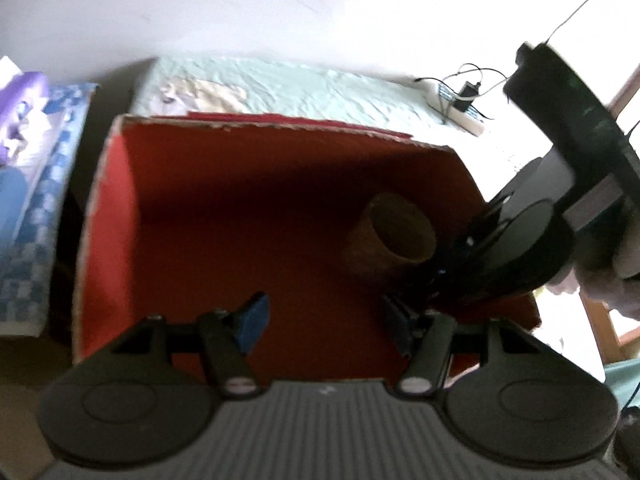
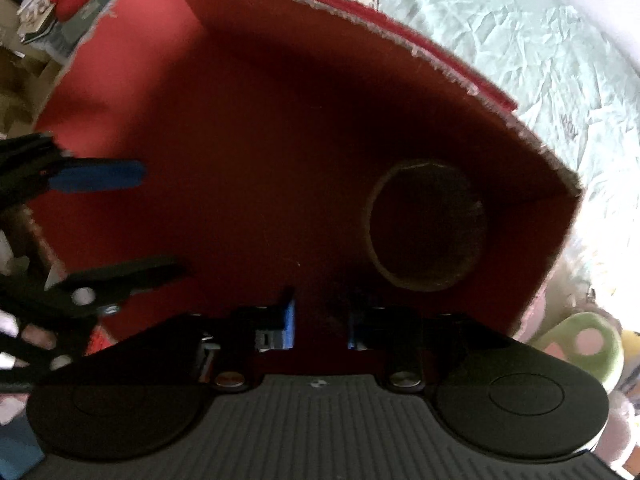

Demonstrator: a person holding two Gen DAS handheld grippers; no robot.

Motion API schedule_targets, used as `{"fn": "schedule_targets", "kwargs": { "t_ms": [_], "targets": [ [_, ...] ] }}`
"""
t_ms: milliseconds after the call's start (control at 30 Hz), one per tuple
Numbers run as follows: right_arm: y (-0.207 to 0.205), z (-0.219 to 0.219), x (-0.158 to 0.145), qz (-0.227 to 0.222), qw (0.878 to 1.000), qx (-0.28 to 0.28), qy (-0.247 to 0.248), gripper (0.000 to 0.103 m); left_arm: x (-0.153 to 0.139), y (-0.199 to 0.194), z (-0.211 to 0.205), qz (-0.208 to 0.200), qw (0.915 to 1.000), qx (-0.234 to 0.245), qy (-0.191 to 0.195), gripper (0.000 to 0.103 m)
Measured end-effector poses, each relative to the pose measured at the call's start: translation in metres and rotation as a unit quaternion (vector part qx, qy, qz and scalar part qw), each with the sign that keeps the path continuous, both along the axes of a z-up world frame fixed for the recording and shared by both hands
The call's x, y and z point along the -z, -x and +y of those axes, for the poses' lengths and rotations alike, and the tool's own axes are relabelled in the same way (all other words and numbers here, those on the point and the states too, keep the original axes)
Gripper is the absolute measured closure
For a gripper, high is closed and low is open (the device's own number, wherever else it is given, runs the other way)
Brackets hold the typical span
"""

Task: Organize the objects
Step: 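Lower the pinecone into the red box and open the right gripper, then withdraw the right gripper from the box toward the wooden gourd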

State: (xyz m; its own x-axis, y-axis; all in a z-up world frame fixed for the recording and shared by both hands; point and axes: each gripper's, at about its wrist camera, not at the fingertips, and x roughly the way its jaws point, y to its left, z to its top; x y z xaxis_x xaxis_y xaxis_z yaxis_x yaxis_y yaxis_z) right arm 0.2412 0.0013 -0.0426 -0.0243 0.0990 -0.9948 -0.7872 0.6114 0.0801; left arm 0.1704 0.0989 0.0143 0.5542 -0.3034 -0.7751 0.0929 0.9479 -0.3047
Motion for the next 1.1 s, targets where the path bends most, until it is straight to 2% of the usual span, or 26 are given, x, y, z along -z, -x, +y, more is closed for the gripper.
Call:
{"fn": "schedule_targets", "kwargs": {
  "t_ms": [167, 333, 433, 567, 700, 833, 1000, 1100],
  "targets": [
    [0.007, 0.005, 0.024, 0.002, 1.0, 0.007, 0.02, 0.079, -0.004, 0.007, -0.002, -0.006, 0.9993, -0.01, -0.036, 0.039],
    [0.017, 0.003, 0.043, 0.005, 0.999, 0.0, 0.042, 0.079, -0.004, 0.008, -0.003, -0.003, 0.999, -0.016, -0.04, 0.039],
    [0.02, 0.001, 0.048, 0.005, 0.999, 0.003, 0.042, 0.081, -0.003, 0.008, -0.007, -0.003, 0.9984, -0.019, -0.053, 0.039],
    [0.026, -0.002, 0.052, -0.004, 0.999, 0.01, 0.033, 0.078, -0.005, 0.01, -0.015, -0.002, 0.9967, -0.023, -0.078, 0.039],
    [0.035, -0.008, 0.046, -0.008, 1.0, 0.016, -0.01, 0.077, -0.007, 0.012, -0.02, -0.002, 0.9944, -0.032, -0.1, 0.039],
    [0.046, -0.017, 0.034, -0.038, 0.997, 0.028, -0.055, 0.077, -0.012, 0.016, -0.023, -0.007, 0.9912, -0.044, -0.124, 0.039],
    [0.048, -0.032, 0.023, -0.073, 0.99, 0.063, -0.106, 0.076, -0.018, 0.022, -0.029, -0.011, 0.988, -0.05, -0.146, 0.039],
    [0.049, -0.039, 0.012, -0.101, 0.983, 0.084, -0.125, 0.071, -0.02, 0.026, -0.032, -0.01, 0.9866, -0.049, -0.155, 0.039]
  ]
}}
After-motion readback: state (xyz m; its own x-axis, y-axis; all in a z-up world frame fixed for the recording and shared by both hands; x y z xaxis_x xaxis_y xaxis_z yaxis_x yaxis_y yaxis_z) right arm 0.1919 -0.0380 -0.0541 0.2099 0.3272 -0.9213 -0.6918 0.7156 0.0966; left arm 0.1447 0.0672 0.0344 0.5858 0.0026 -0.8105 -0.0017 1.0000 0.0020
